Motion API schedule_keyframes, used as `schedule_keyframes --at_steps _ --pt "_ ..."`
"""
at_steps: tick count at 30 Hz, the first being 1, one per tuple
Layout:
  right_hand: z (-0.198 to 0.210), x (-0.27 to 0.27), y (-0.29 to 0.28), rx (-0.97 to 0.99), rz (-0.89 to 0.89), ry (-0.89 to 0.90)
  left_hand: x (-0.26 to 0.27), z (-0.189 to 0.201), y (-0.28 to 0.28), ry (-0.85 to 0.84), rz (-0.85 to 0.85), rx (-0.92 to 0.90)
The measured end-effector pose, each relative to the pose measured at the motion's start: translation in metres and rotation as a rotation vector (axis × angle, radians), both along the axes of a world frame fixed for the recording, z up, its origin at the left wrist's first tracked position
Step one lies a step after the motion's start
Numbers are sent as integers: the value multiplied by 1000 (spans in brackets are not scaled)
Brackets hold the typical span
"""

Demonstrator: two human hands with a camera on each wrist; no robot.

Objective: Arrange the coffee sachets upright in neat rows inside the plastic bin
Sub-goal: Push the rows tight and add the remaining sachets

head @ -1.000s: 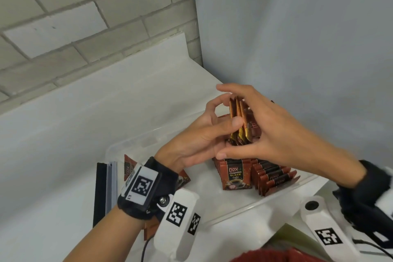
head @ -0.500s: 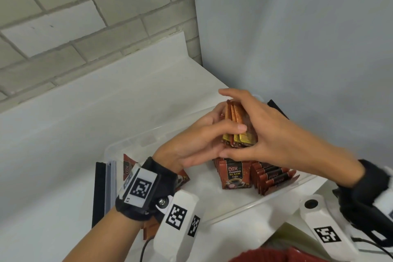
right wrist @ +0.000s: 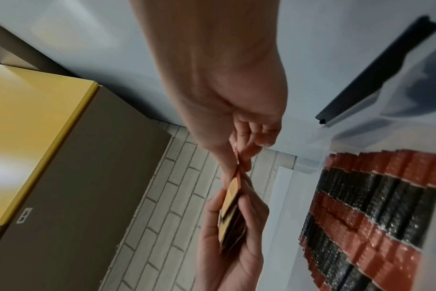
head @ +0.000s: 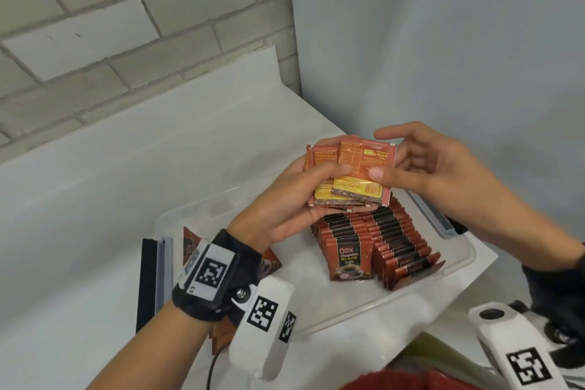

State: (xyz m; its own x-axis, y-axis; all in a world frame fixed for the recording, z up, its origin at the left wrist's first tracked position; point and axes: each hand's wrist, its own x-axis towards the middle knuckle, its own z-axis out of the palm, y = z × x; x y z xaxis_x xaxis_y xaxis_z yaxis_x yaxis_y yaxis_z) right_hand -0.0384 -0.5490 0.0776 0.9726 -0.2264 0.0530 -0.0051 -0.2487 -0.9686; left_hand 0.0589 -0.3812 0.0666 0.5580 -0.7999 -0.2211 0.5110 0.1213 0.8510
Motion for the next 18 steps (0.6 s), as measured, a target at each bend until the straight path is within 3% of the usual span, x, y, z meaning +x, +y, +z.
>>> schedule_keyframes --at_steps 9,13,18 --pt "8 -2 1 53 -98 -194 1 1 0 11 -5 45" --pt "13 -8 0 42 -7 -251 3 0 0 69 -16 21" --pt "0 -10 -2 17 91 -194 3 -4 2 32 0 -8"
